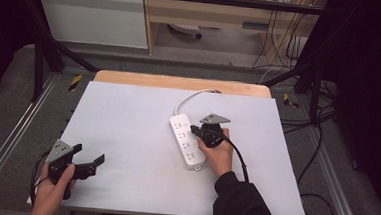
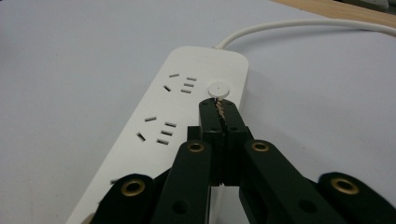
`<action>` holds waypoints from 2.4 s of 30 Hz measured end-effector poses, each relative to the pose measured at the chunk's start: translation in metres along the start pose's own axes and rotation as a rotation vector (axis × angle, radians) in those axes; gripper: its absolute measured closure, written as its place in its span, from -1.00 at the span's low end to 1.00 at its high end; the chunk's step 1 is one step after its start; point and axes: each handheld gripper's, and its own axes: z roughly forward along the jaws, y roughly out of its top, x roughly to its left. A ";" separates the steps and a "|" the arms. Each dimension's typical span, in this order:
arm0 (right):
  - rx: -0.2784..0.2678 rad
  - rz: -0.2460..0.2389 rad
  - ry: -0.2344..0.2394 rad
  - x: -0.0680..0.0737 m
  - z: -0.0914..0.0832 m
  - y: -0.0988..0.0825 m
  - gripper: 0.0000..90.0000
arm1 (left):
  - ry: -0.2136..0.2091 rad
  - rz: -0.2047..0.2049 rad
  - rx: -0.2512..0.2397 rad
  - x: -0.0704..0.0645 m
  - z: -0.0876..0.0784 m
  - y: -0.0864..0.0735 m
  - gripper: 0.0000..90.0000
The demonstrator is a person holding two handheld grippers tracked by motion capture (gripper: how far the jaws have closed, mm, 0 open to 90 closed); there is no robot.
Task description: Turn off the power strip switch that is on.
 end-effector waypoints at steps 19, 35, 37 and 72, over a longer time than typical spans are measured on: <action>-0.012 0.024 0.006 0.001 -0.017 0.013 0.23 | -0.001 -0.003 -0.013 0.000 -0.003 0.001 -0.87; -0.060 0.041 -0.016 0.007 -0.035 0.034 -0.78 | -0.011 0.001 -0.020 0.000 -0.004 0.002 -0.87; -0.056 0.042 -0.017 0.007 -0.039 0.036 -0.80 | -0.006 0.005 -0.019 -0.001 -0.004 0.002 -0.87; -0.114 0.059 -0.126 -0.019 -0.136 0.009 -0.92 | -0.041 0.029 -0.010 -0.005 -0.003 0.003 -0.88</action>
